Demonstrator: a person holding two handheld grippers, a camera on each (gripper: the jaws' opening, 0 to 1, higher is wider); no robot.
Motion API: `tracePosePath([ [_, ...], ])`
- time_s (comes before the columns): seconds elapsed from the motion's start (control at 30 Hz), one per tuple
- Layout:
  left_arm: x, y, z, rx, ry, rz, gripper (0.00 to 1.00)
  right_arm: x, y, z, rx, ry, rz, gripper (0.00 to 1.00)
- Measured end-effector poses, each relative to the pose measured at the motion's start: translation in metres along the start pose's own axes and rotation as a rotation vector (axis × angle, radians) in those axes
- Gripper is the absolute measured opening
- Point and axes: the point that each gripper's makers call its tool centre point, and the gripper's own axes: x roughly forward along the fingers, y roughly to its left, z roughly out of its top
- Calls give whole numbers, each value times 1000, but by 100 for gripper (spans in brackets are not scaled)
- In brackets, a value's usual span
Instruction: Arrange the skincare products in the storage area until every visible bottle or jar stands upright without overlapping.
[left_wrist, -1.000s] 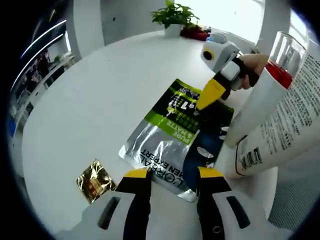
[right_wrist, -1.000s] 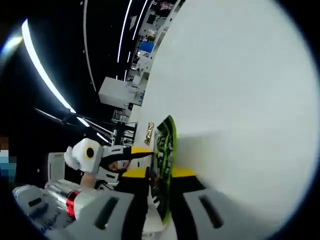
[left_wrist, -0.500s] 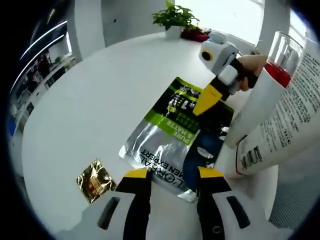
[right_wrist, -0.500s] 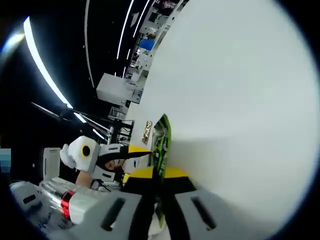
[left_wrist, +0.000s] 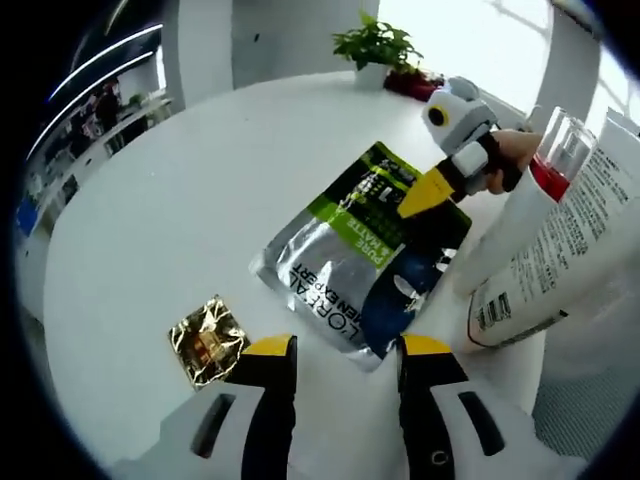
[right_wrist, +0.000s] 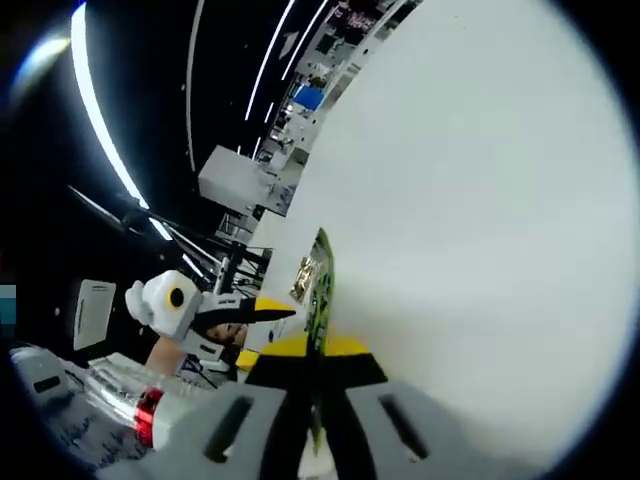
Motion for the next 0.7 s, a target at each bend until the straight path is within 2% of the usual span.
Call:
tracePosePath([
  [0.37, -20, 6, 13, -61, -80, 15, 39, -6, 10, 23, -36, -67, 14, 1],
  [0.53, -29, 7, 20, -71, -110, 16, 41, -10, 25, 36, -74, -97, 58, 1],
  [0.7, -41, 13, 37, -99, -167, -9, 42, -11, 36, 46, -114, -113, 94, 1],
])
